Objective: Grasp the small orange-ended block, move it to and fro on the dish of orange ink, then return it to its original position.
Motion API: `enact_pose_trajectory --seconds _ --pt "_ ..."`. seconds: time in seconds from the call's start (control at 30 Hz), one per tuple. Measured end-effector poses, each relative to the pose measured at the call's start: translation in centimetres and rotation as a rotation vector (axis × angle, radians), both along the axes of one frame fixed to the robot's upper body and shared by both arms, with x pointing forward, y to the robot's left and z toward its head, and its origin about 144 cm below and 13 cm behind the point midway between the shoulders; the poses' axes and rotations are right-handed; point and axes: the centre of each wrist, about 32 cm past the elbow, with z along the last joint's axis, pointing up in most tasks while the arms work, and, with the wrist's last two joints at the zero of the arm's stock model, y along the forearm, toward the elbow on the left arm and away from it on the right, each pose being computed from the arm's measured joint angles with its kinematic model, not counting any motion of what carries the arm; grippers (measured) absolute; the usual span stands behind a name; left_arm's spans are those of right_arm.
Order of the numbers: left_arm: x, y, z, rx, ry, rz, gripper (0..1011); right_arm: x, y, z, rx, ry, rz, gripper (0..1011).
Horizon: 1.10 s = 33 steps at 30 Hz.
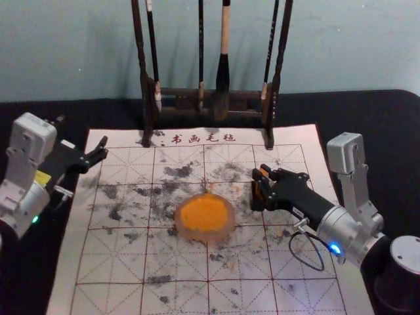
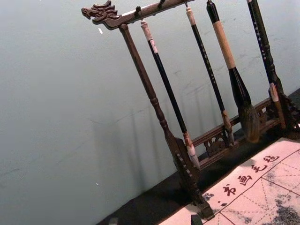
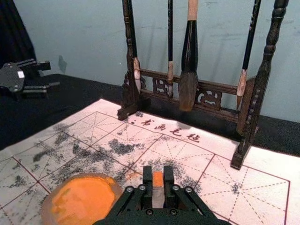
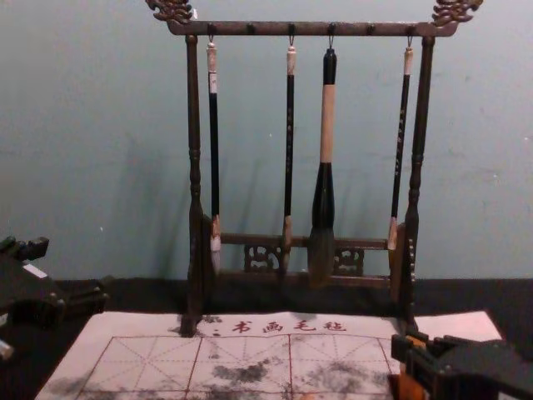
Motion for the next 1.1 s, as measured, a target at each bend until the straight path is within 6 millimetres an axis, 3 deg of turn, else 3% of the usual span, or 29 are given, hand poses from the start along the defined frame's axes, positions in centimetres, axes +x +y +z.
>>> enact_pose_trajectory --seconds 1.1 --pt "0.0 0.0 0.0 0.0 0.0 0.0 1001 0.1 -0.3 -1.1 -0.016 -0.025 0.024 131"
